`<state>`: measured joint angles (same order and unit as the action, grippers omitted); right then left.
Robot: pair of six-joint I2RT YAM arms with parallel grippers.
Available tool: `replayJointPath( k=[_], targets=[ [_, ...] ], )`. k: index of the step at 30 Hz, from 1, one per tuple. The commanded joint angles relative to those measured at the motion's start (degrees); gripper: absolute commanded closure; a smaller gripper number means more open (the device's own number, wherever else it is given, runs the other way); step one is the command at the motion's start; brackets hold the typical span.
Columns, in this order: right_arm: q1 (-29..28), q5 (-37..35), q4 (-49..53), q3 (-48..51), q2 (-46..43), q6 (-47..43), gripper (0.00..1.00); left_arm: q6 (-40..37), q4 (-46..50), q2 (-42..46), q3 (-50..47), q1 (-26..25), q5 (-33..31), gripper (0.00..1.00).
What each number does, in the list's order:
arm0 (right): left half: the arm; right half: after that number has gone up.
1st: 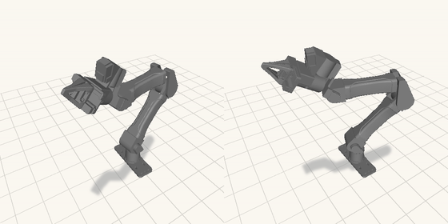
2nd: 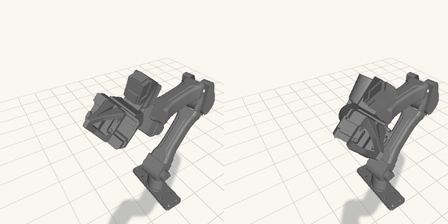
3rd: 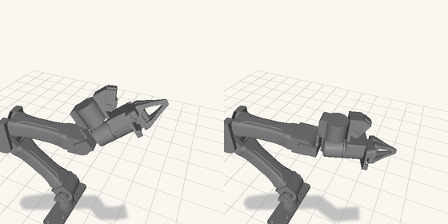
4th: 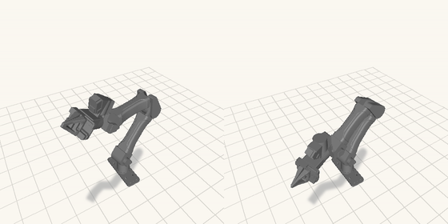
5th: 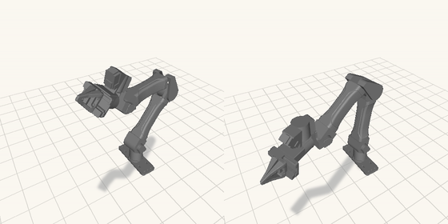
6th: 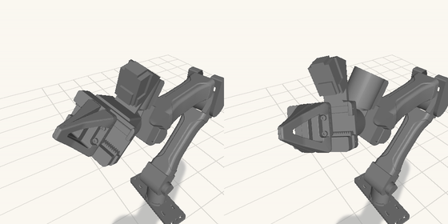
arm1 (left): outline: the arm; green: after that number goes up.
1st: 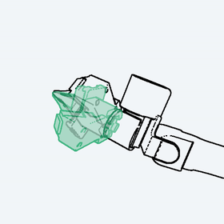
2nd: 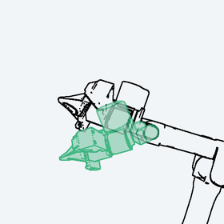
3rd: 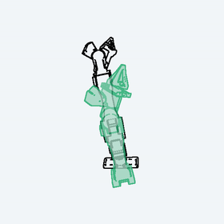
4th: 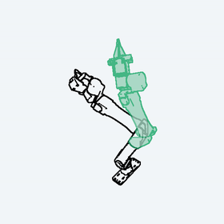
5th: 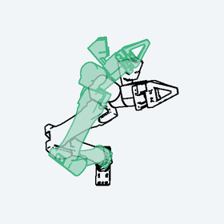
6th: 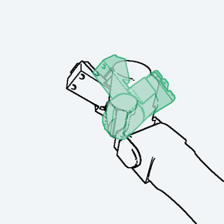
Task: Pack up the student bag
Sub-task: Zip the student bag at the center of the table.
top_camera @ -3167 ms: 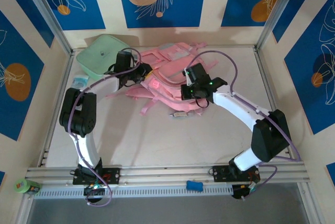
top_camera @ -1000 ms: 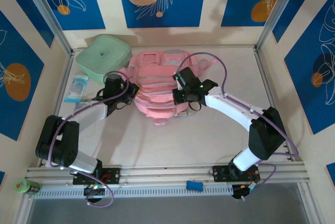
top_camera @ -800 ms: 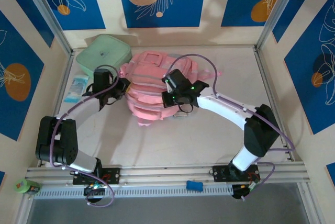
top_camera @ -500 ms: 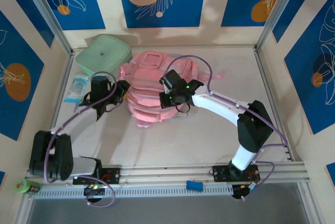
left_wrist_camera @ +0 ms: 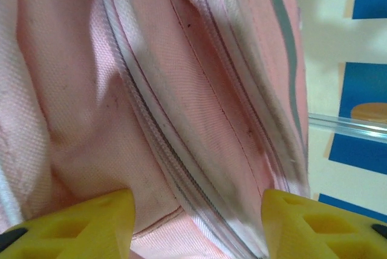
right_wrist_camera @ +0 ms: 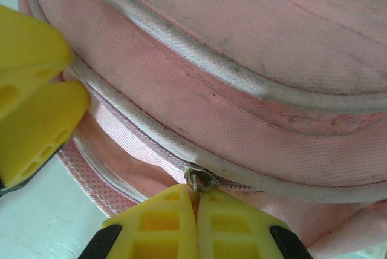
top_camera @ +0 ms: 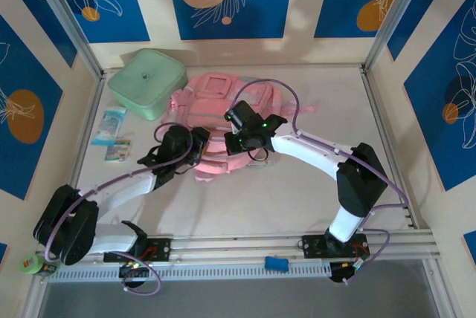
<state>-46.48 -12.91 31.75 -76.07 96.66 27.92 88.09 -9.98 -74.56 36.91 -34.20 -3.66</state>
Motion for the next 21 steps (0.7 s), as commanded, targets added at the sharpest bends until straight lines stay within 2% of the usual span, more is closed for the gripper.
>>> replayJointPath(
  k=[1,5,7,9,15,21],
  targets=[
    [-1.1,-0.9,-1.9,-0.1,0.1,-0.4,1.00,2.7,0.7,-3.9,5.5,-1.8,-4.4,0.45],
    [-1.0,-0.6,-2.6,0.5,0.0,-0.8,1.00,4.2,-0.4,-6.6,6.3,-3.8,-8.7,0.52],
    [-1.1,-0.8,-2.3,0.3,0.3,-0.8,1.00,2.8,0.7,-7.7,7.7,-3.9,-9.2,0.58],
    [-1.1,-1.2,-2.2,0.3,0.3,-0.8,1.00,2.4,1.5,-8.4,8.2,-3.9,-9.7,0.71],
    [-1.2,-4.3,1.0,0.1,-0.7,-1.5,1.00,-1.2,3.1,-6.3,7.3,-2.8,-11.3,0.99],
    [-0.2,-9.1,4.3,3.7,-3.4,-2.5,1.00,-7.3,8.2,-1.0,6.6,2.5,-8.6,1.00]
  ],
)
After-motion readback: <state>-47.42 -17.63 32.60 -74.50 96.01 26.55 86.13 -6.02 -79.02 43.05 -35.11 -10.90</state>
